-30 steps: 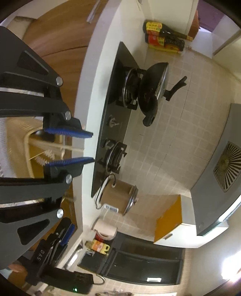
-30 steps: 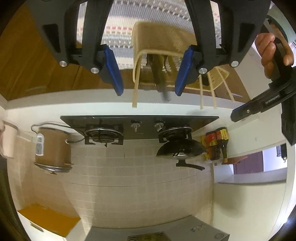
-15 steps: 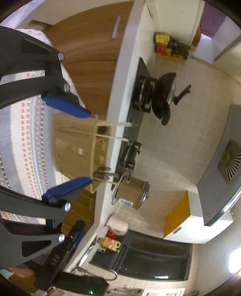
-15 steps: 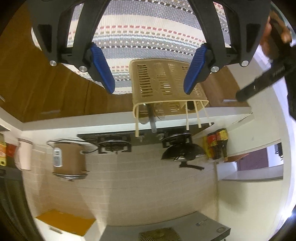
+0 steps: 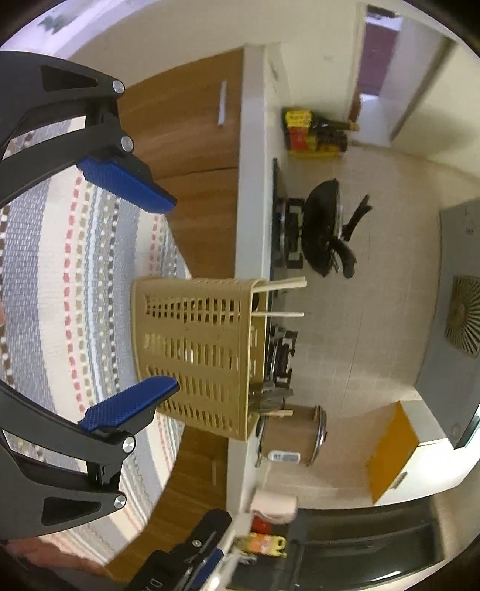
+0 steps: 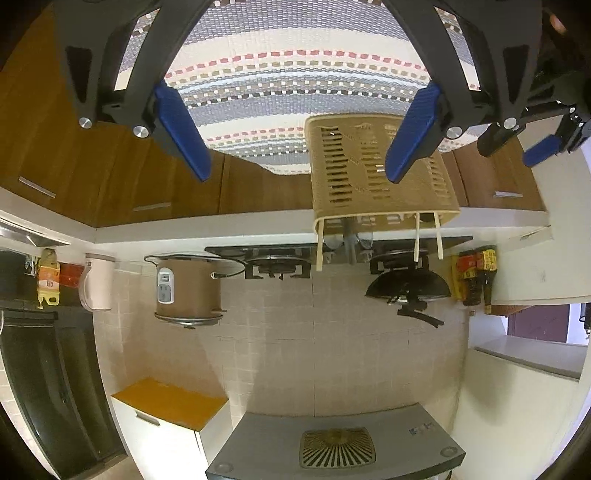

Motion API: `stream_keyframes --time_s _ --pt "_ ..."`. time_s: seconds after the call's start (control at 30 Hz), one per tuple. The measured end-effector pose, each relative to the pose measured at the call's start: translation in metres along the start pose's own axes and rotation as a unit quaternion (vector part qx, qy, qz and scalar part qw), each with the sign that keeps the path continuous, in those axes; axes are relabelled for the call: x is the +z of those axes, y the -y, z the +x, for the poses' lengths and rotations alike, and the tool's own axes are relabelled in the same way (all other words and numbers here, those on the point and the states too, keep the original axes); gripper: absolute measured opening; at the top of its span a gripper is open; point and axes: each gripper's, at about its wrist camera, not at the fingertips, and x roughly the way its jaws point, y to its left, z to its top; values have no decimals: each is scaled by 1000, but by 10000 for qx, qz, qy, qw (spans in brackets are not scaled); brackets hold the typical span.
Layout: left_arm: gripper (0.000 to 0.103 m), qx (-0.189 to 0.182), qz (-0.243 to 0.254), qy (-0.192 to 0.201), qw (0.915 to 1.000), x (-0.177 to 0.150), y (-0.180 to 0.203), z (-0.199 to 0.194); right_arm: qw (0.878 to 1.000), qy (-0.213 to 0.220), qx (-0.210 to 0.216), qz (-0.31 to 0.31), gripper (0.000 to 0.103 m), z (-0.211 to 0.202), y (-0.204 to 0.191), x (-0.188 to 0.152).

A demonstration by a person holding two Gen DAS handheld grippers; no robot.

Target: Organize utensils

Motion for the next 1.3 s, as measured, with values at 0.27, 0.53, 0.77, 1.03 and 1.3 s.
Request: stream_keyframes --time_s 0.27,0.53,0.77,1.03,1.3 --pt "95 275 180 235 9992 0 3 -7 9998 103 -168 -57 95 -4 2 -1" --pt "95 177 121 -16 9998 -1 2 0 9997 -24 -186 -142 95 0 -1 -3" --pt "95 233 192 -93 9995 -3 5 4 9996 -254 -90 43 95 8 6 -5" --pt "95 278 191 -154 9993 -3 4 6 9995 -280 -140 -26 95 9 3 -7" --pt "95 288 162 -200 9993 -3 4 7 9992 -190 -218 -279 95 6 -7 -9"
